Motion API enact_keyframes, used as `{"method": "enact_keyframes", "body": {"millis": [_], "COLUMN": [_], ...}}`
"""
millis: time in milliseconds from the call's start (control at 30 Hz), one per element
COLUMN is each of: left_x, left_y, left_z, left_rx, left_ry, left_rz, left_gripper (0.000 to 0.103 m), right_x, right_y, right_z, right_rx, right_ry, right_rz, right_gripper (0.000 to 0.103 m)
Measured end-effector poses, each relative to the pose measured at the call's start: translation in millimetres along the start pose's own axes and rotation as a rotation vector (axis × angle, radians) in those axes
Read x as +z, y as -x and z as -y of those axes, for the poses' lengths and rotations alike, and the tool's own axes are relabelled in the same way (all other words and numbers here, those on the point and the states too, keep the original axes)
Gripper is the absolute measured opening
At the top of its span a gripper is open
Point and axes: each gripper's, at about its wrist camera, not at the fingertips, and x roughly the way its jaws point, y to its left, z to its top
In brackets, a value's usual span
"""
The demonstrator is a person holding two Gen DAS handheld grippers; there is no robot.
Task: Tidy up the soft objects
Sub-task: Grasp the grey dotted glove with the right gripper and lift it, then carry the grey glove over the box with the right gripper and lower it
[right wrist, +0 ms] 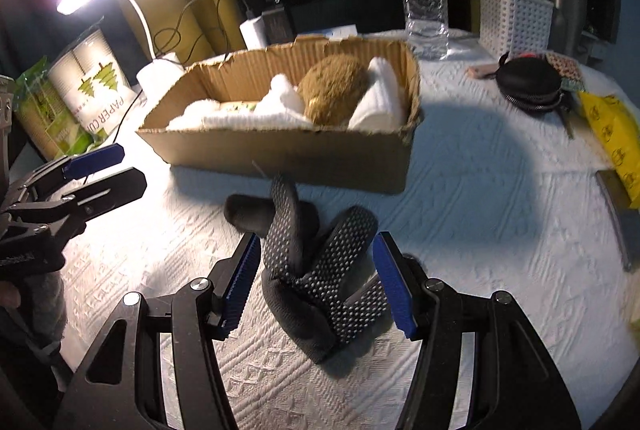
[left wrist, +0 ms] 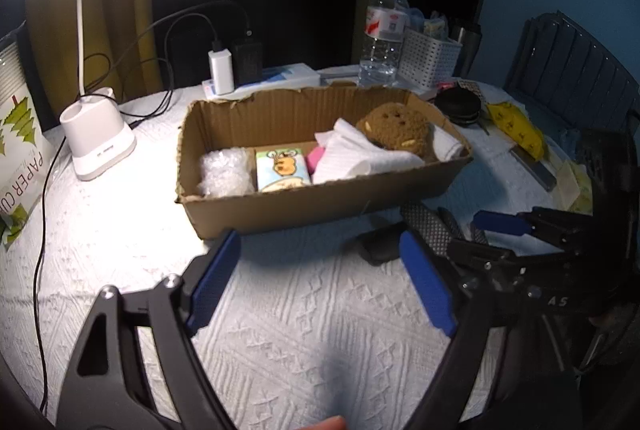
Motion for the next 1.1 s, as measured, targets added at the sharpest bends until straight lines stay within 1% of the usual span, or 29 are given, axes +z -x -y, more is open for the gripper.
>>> {"method": "enact_keyframes", "body": {"millis": [133,333,433,467,500,533,567,600,767,1100], "left_x": [-2,-6,-8,-8,-9,-9,-9,-10,-13,-14], "left_y": [1,-1,1,2,4,5,6,7,13,24], "left_z": [1,2,3,3,3,3,2,1,-3,-16], "left_rx": [0.002,0.001,-0.004,-0.004,-0.004,-0.005,-0.005,-0.004,-0.003,-0.001], "left_ry": [-0.003,-0.002,-0.005,-0.005,-0.005,-0.004,-0.002,-0.001,0.009,0.033], "left_rz": [-0.008,-0.022,-0.020,-0.019,-0.017,-0.015,-0.013,-0.012,-0.003,0.023], "left_gripper": [0.083,0.083,0.083,0.083,0.083,0.083,0.083,0.083,0.083,0.083], "right_x": [-5,-9,-13,-13,-13,-13,-12,-13,-11,3], "right_y": [-11,-19,-21,-21,-21,-20,-19,-18,-9,20], "right_z": [0,-5,-14,-15,-15,-14,-15,-16,-23,-46], "right_rx": [-0.004,0.018,-0.014,-0.008,-0.002,-0.004,0.012,0.014,0.006,0.027], "right_ry": [-0.010,-0.009,0.031,0.031,0.027,0.027,0.027,0.029,0.047,0.102], "right_rz": [-0.023,-0.049,-0.050,-0.050,-0.050,-0.049,-0.049,-0.047,-0.025,0.050], "right_gripper": [0.062,0.062,0.062,0.061,0.049,0.043,0.037,0.036,0.036,0.036]}}
